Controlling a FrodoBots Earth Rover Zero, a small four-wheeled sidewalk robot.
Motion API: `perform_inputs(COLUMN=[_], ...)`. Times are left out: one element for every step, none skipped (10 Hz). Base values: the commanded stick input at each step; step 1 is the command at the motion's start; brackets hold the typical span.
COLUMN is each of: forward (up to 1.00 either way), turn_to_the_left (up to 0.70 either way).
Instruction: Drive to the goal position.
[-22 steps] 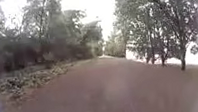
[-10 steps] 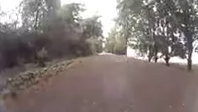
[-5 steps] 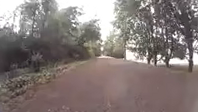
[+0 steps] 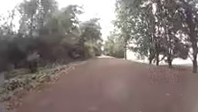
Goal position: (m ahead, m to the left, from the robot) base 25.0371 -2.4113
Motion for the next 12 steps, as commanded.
perform_inputs(forward=[0.70, 0.70, 0.70, 0.70, 0.70, 0.70, 0.70, 0.70, 0.70, 0.70, 0.70, 0.70], turn_to_the_left=[-0.01, -0.01, -0.01, -0.01, -0.01, -0.01, -0.01, -0.01, -0.01, -0.01, -0.01, -0.01])
